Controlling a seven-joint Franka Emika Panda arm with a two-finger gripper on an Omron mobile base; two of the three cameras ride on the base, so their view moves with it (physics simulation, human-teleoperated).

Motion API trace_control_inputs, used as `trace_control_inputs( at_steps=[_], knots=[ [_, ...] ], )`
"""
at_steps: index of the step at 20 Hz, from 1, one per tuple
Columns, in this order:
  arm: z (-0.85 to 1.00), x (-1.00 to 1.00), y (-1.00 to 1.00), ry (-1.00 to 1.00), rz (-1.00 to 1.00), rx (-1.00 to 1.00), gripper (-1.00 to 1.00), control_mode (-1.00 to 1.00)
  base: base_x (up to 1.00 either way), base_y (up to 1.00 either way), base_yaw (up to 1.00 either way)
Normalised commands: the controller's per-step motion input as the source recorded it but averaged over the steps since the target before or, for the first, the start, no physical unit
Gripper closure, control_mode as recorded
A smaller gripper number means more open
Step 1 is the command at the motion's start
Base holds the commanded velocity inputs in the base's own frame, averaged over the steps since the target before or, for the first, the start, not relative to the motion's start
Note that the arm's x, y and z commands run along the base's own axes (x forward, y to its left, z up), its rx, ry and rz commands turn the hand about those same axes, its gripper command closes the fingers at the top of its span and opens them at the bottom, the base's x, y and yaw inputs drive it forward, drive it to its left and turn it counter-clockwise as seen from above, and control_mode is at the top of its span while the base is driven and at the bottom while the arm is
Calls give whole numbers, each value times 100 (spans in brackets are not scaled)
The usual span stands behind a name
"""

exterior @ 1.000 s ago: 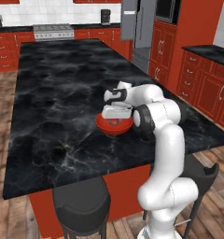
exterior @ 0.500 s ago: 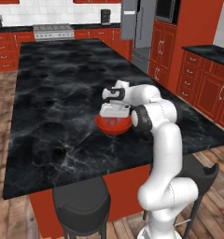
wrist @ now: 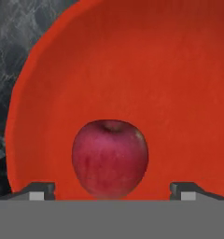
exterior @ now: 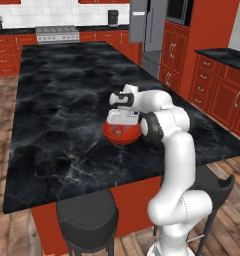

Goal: Retrieve the apple and banana from the fridge and place them into the bowl on the dining table.

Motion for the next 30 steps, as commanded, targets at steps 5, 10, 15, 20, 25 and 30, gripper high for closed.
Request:
trace_control_inputs(
  at_steps=[5,10,15,20,25,30],
  knots=[
    [95,-44,-36,-1,2,0,-100,-100,0,0,0],
    [100,-97,-34,-3,3,0,-100,-100,0,0,0],
    [96,-100,-42,-5,4,1,-100,-100,0,0,0],
    [92,-100,-40,-4,5,0,-100,-100,0,0,0],
    [26,-100,-36,-10,1,0,-100,-100,0,0,0],
    [4,-100,0,-29,-3,-1,-100,-100,0,0,0]
  ],
)
